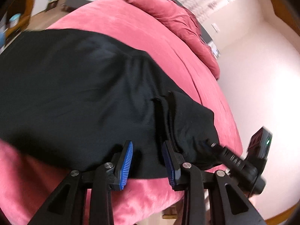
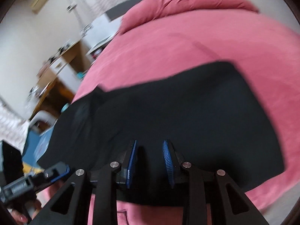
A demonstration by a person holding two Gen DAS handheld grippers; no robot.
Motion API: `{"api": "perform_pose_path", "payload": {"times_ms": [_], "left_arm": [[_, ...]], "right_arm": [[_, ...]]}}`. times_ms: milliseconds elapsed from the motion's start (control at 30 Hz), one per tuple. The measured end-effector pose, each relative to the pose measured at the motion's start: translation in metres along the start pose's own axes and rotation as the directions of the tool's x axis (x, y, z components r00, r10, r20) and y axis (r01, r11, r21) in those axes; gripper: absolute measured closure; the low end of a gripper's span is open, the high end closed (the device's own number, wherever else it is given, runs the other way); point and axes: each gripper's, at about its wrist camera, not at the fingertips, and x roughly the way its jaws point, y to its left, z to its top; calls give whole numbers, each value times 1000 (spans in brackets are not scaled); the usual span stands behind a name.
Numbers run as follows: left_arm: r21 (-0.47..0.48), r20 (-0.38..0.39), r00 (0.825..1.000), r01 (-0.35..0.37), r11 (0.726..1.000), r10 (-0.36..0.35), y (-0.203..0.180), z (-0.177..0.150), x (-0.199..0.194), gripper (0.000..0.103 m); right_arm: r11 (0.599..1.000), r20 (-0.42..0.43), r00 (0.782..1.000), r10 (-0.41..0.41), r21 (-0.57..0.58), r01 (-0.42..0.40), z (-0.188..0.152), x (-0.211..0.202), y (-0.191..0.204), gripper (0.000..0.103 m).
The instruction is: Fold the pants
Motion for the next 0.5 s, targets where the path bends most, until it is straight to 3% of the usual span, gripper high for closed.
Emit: {"api": "perform_pose_path", "payload": {"times_ms": [200, 267, 333, 500], "left_arm": [[-143, 6, 998, 62, 988, -62, 28, -7, -24, 67], [-193, -2, 993, 115, 975, -118, 38, -12, -29, 54], [-243, -13, 990, 137, 960, -144, 45, -18, -36, 48], [-343, 5, 998, 64, 937, -66, 63, -14, -37, 44]], "right_arm": [[996, -36, 999, 13, -93, -16, -13, 15, 25, 70], [992, -40, 999, -2, -125, -3, -16, 15, 28, 67], [990, -39, 999, -13, -138, 7, -18, 15, 29, 66], [993, -41, 999, -4, -118, -1, -18, 17, 31, 66]]}}
